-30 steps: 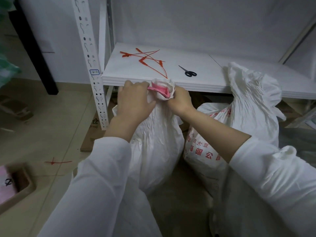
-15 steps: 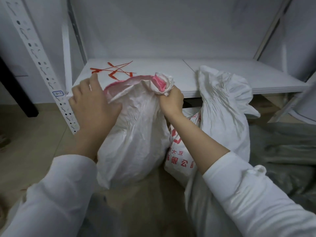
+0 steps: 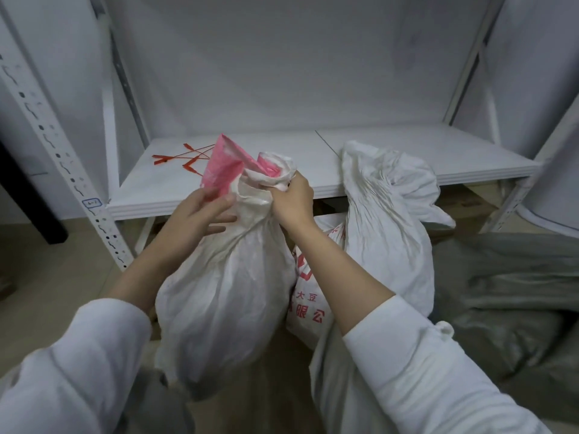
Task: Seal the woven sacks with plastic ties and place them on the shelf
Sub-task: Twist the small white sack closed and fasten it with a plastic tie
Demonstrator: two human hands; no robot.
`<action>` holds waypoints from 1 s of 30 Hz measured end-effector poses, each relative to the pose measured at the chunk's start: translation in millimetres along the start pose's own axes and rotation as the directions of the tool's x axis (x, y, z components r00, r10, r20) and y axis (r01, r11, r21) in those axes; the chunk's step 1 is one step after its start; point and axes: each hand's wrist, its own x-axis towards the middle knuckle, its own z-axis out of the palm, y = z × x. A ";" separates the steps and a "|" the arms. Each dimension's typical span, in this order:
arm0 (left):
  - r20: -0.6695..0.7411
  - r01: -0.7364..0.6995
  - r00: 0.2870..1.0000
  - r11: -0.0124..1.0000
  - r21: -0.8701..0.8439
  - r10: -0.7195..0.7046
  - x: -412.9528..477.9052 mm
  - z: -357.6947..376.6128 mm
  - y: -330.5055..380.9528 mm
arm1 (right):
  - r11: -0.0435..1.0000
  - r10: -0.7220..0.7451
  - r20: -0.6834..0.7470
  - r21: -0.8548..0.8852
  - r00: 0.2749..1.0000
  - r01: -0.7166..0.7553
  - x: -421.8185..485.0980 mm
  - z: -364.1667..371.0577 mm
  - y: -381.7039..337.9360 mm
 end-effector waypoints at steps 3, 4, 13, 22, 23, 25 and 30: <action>0.138 -0.106 0.989 0.929 0.354 0.060 -0.7 4.2 -3.7 | 0.995 0.039 -0.020 0.092 0.999 -0.037 0.0 -11.5 -3.7; 0.128 -0.163 0.986 0.815 0.556 0.110 0.7 5.8 -9.0 | 0.991 0.034 -0.013 0.126 0.999 -0.032 -0.8 -14.2 -5.6; -0.284 0.176 0.954 0.582 0.794 0.099 20.1 4.4 -47.2 | 0.977 -0.048 0.175 0.212 0.983 0.010 -18.6 -0.4 -10.2; -0.554 0.122 0.831 0.954 0.275 0.053 9.4 -10.0 -13.9 | 0.987 -0.026 0.409 0.153 0.912 -0.040 -21.2 -14.4 -4.3; -0.559 0.125 0.829 0.964 0.234 0.028 7.6 -10.5 -12.1 | 0.994 -0.016 0.424 0.103 0.906 -0.031 -21.2 -13.9 -1.4; -0.522 0.111 0.852 0.969 0.222 0.022 5.6 -8.0 -13.8 | 1.000 -0.025 0.414 0.003 0.910 0.026 -21.2 -9.4 4.7; -0.428 0.131 0.904 0.961 0.242 -0.015 1.7 -4.8 -15.5 | 0.996 -0.047 0.245 -0.067 0.968 0.065 -13.5 -5.9 11.7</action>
